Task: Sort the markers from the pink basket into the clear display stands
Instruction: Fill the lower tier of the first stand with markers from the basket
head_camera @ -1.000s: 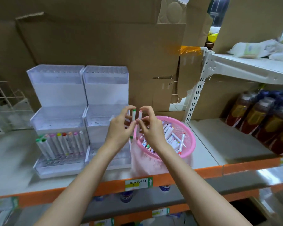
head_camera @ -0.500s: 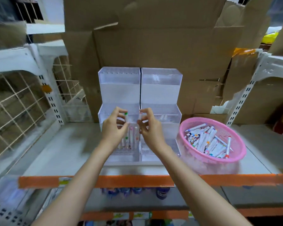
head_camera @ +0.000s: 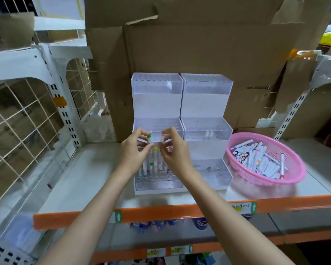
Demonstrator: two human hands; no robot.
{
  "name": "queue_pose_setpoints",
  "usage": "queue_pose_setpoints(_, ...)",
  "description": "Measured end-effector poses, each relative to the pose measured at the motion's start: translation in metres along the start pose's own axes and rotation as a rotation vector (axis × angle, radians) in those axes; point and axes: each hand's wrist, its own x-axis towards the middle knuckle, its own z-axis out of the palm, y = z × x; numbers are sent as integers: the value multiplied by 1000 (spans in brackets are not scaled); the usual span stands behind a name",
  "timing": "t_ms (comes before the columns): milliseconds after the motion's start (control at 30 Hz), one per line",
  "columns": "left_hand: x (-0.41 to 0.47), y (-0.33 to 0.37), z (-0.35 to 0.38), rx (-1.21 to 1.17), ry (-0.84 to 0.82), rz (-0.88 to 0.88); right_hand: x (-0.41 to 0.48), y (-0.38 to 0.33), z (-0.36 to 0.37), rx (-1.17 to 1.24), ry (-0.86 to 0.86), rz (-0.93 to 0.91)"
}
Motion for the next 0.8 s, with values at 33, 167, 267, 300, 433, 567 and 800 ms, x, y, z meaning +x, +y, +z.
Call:
queue_pose_setpoints(33,0,-1,0,-4,-2,9,-1,1,2,-1,8,6)
queue_pose_setpoints(167,1,-4,-1,7,-20,26,-4,3,7,-24,37,20)
queue_pose_setpoints(267,1,-6,-2,9,-25,44,-5,2,10,-19,46,12)
queue_pose_setpoints(300,1,-7,-3,10,-29,53,-5,1,10,-23,46,7)
queue_pose_setpoints(433,1,-9,-5,40,-38,105,-7,3,14,-62,51,-17)
queue_pose_setpoints(567,2,-10,-9,73,-48,135,-8,3,17,-83,46,-34)
queue_pose_setpoints(800,0,-15,-12,106,-75,151,-8,3,19,-99,39,-46)
